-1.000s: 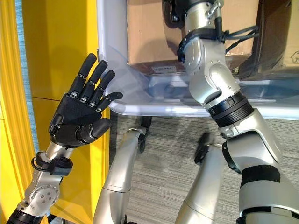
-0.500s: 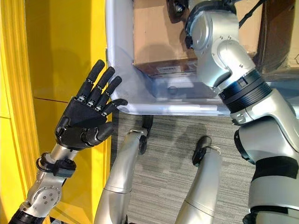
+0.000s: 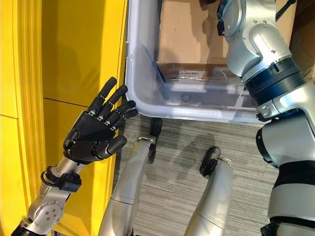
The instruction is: Move parts from the plastic box to the shelf.
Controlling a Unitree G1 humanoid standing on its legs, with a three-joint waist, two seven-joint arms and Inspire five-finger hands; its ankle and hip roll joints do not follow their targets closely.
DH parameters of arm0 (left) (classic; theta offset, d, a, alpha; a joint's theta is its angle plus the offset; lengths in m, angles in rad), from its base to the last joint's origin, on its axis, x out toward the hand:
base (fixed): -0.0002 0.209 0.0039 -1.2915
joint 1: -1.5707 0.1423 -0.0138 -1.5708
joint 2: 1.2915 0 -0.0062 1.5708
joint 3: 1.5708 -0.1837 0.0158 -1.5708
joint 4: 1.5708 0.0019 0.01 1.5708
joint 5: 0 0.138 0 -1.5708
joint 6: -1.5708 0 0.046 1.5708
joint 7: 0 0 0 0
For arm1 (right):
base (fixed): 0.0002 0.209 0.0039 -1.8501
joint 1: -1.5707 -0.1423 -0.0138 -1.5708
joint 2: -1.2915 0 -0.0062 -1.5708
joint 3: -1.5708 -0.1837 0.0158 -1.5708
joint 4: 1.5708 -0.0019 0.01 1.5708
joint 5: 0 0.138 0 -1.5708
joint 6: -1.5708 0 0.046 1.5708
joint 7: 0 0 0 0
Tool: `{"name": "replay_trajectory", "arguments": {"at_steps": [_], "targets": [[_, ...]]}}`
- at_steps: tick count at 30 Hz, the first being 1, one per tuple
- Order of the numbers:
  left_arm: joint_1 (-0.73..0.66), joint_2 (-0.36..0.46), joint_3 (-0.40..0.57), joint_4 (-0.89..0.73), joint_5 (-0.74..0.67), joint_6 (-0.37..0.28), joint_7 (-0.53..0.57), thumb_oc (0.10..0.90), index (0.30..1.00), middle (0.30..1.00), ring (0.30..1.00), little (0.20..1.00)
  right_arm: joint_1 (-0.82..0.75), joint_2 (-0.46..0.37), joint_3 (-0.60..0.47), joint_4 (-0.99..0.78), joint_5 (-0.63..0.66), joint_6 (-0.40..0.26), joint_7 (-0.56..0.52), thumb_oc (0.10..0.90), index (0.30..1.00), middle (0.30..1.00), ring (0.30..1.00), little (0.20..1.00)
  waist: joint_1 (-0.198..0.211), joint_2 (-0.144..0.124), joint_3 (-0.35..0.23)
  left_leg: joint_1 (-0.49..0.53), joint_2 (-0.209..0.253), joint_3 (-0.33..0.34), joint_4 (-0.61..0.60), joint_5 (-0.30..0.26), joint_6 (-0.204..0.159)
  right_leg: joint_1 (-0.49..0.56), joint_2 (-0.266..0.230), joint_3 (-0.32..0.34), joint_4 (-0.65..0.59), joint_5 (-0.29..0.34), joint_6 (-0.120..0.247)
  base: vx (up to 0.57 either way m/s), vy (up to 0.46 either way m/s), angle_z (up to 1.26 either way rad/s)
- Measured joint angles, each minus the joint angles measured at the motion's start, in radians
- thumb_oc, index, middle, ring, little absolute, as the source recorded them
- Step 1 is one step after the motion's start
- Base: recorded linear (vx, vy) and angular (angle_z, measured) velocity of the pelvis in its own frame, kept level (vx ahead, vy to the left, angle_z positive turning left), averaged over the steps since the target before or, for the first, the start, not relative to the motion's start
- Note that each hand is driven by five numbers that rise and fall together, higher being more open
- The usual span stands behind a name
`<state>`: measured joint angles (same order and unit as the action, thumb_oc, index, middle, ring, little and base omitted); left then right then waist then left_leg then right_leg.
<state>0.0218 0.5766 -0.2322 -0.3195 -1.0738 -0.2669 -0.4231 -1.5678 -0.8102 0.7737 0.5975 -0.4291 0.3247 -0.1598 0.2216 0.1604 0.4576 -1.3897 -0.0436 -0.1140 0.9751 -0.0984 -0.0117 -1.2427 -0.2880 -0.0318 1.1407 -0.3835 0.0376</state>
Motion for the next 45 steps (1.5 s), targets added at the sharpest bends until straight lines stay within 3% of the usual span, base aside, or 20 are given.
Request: {"name": "replay_trajectory", "arguments": {"at_steps": [5, 9, 13, 22, 24, 26, 27, 30, 35, 40, 45], "targets": [[0.003, 0.001, -0.001, 0.007, 0.015, -0.001, 0.002, 0.900, 1.000, 1.000, 1.000, 1.000, 0.060, -0.019, -0.013, -0.032, -0.016, -0.051, -0.075, 0.400, 0.300, 0.300, 0.300, 0.300, -0.001, 0.000, 0.000, 0.023, 0.006, 0.008, -0.034, 0.005, 0.008, 0.022, 0.001, -0.002, -0.044, 0.021, 0.009, -0.05, -0.009, -0.03], [0.026, 0.014, -0.001, 0.028, 0.020, -0.004, 0.004, 0.900, 1.000, 1.000, 1.000, 1.000, 0.166, -0.043, -0.070, -0.140, -0.022, -0.055, -0.126, 0.400, 0.300, 0.300, 0.300, 0.300, -0.014, -0.003, 0.002, 0.054, 0.019, 0.020, -0.076, 0.015, 0.018, 0.052, 0.007, -0.003, -0.101, 0.048, 0.027, -0.08, -0.026, -0.08], [0.037, 0.034, 0.001, 0.044, 0.020, -0.011, 0.004, 0.900, 1.000, 1.000, 1.000, 1.000, 0.275, -0.054, -0.100, -0.248, -0.040, -0.055, -0.135, 0.400, 0.300, 0.300, 0.300, 0.300, -0.012, -0.020, 0.013, 0.111, 0.034, 0.034, -0.131, 0.028, 0.011, 0.107, 0.016, -0.006, -0.174, 0.079, 0.050, -0.07, -0.018, -0.09], [0.029, 0.045, 0.007, 0.082, 0.021, -0.011, 0.020, 0.900, 1.000, 1.000, 1.000, 1.000, 0.448, -0.016, -0.132, -0.360, -0.040, -0.097, -0.125, 0.400, 0.300, 0.300, 0.300, 0.300, -0.029, -0.071, 0.046, 0.256, 0.060, 0.057, -0.251, 0.054, 0.010, 0.235, 0.037, -0.004, -0.309, 0.130, 0.049, -0.06, -0.059, -0.08], [-0.037, 0.010, 0.009, 0.101, 0.032, -0.012, 0.022, 0.900, 1.000, 1.000, 1.000, 1.000, 0.471, -0.008, -0.138, -0.358, -0.037, -0.119, -0.130, 0.400, 0.300, 0.300, 0.300, 0.300, -0.033, -0.090, 0.057, 0.295, 0.067, 0.055, -0.273, 0.060, 0.003, 0.272, 0.043, -0.009, -0.325, 0.135, 0.050, -0.06, -0.156, -0.03], [-0.090, -0.013, 0.008, 0.136, 0.059, -0.017, 0.024, 0.900, 1.000, 1.000, 1.000, 1.000, 0.475, 0.007, -0.138, -0.357, -0.014, -0.123, -0.128, 0.400, 0.300, 0.300, 0.300, 0.300, -0.032, -0.101, 0.063, 0.318, 0.079, 0.052, -0.285, 0.064, -0.001, 0.295, 0.053, -0.014, -0.342, 0.143, 0.047, -0.03, -0.073, -0.11], [-0.164, -0.019, 0.001, 0.189, 0.080, -0.022, 0.028, 0.900, 1.000, 1.000, 1.000, 1.000, 0.482, 0.041, -0.137, -0.359, 0.017, -0.141, -0.128, 0.400, 0.300, 0.300, 0.300, 0.300, -0.043, -0.118, 0.068, 0.351, 0.093, 0.051, -0.310, 0.071, -0.008, 0.330, 0.063, -0.024, -0.374, 0.157, 0.047, -0.04, -0.075, -0.14], [-0.214, -0.046, -0.004, 0.227, 0.119, -0.025, 0.046, 0.900, 1.000, 1.000, 1.000, 1.000, 0.506, 0.079, -0.132, -0.383, 0.041, -0.156, -0.128, 0.400, 0.300, 0.300, 0.300, 0.300, -0.066, -0.138, 0.069, 0.392, 0.101, 0.048, -0.347, 0.086, -0.014, 0.366, 0.071, -0.031, -0.410, 0.172, 0.043, -0.04, -0.073, -0.07], [-0.347, -0.092, -0.067, 0.315, 0.238, -0.039, 0.163, 0.900, 1.000, 1.000, 1.000, 1.000, 0.582, 0.168, -0.116, -0.393, 0.050, -0.159, -0.127, 0.400, 0.300, 0.300, 0.300, 0.300, -0.107, -0.182, 0.076, 0.501, 0.122, 0.062, -0.392, 0.091, -0.019, 0.467, 0.091, -0.027, -0.458, 0.190, 0.053, -0.03, -0.069, -0.10], [-0.400, -0.104, -0.084, 0.345, 0.347, -0.039, 0.244, 0.900, 1.000, 1.000, 1.000, 1.000, 0.592, 0.169, -0.123, -0.389, 0.120, -0.164, -0.080, 0.400, 0.300, 0.300, 0.300, 0.300, -0.116, -0.201, 0.077, 0.596, 0.143, 0.076, -0.447, 0.105, -0.028, 0.550, 0.107, -0.029, -0.515, 0.218, 0.054, -0.06, -0.028, -0.11], [-0.402, -0.094, -0.090, 0.361, 0.517, -0.011, 0.329, 0.900, 1.000, 1.000, 1.000, 1.000, 0.632, 0.135, -0.141, -0.389, 0.225, -0.173, 0.049, 0.400, 0.300, 0.300, 0.300, 0.300, -0.135, -0.212, 0.076, 0.747, 0.148, 0.092, -0.534, 0.126, -0.030, 0.686, 0.112, -0.026, -0.594, 0.245, 0.054, 0.02, -0.006, -0.06]]}}
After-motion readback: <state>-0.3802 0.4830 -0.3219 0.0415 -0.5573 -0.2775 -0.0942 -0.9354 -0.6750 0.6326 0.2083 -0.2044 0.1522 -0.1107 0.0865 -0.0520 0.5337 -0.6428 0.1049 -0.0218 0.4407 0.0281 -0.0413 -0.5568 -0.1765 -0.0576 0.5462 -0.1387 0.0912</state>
